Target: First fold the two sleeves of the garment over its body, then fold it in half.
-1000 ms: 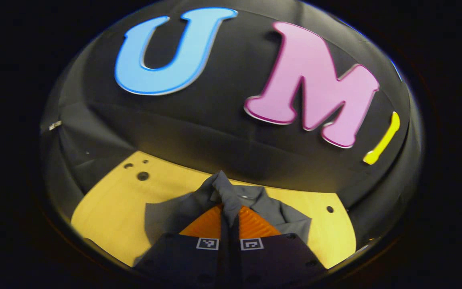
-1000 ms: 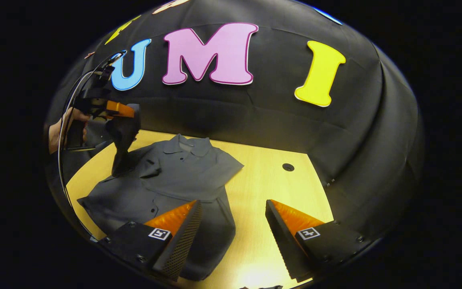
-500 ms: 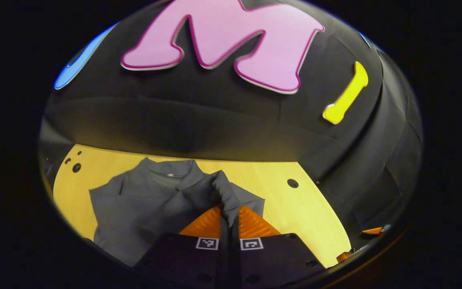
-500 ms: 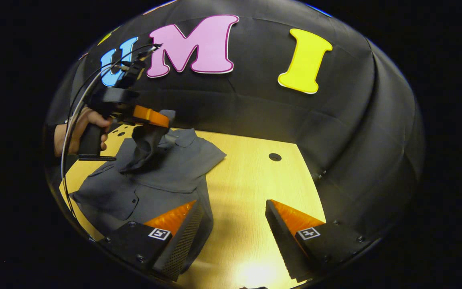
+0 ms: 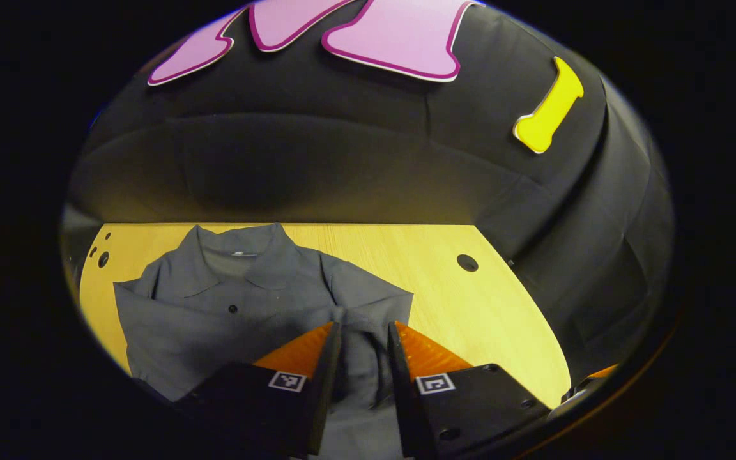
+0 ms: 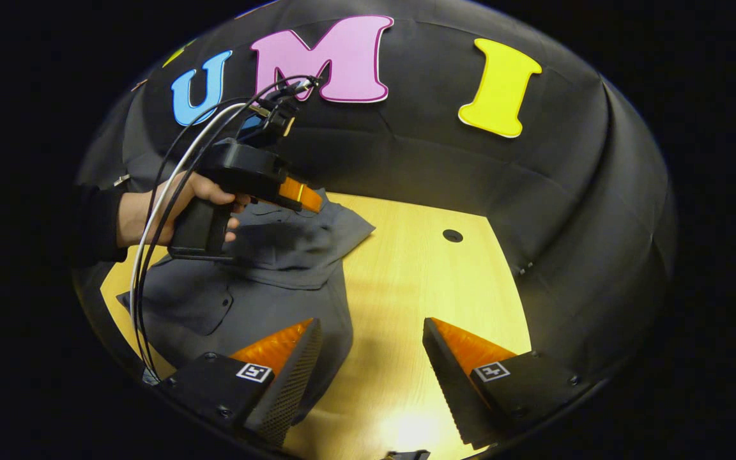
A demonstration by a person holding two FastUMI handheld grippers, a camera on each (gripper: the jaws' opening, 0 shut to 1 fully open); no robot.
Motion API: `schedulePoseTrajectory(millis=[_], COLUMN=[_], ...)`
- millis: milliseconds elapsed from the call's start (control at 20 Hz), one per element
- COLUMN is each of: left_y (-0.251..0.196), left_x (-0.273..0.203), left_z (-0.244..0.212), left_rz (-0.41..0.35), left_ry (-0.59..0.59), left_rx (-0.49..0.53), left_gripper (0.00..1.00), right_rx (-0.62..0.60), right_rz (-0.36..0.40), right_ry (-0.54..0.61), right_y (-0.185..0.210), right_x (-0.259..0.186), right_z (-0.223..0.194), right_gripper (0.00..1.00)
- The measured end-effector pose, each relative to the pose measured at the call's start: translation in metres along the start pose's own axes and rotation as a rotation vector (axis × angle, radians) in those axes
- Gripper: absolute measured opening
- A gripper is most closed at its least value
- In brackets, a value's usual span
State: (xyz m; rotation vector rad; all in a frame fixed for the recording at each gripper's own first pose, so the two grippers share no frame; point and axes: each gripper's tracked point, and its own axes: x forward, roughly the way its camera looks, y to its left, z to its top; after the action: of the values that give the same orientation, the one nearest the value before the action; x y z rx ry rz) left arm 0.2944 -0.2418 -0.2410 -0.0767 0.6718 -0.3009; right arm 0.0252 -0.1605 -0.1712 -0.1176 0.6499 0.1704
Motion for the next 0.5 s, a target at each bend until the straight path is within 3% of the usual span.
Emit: schedulePoseTrajectory(millis=[100, 150, 300, 450, 500], left_y=[0.003, 0.008, 0.043, 0.084, 0.100], left_x=[-0.016, -0.029, -0.073, -0.124, -0.141], left_z=[-0.002, -0.002, -0.005, -0.025, -0.037], left_rz=[-0.005, -0.003, 0.053, 0.104, 0.125], left_ry=[-0.014, -0.022, -0.061, -0.073, -0.064], left_rx=[0.008, 0.012, 0.027, 0.036, 0.041], left_gripper=[0.54, 0.62, 0.95, 0.96, 0.92], right_rx=[0.023, 0.040, 0.064, 0.059, 0.063], right_rz=[0.018, 0.026, 0.039, 0.047, 0.049], right_ry=[0.020, 0.034, 0.081, 0.135, 0.158], right_y=[0.011, 0.017, 0.034, 0.052, 0.057], right_x=[0.003, 0.003, 0.005, 0.008, 0.010], right_z=[-0.004, -0.006, -0.019, -0.036, -0.043], right_gripper=[0.98, 0.98, 0.98, 0.98, 0.99])
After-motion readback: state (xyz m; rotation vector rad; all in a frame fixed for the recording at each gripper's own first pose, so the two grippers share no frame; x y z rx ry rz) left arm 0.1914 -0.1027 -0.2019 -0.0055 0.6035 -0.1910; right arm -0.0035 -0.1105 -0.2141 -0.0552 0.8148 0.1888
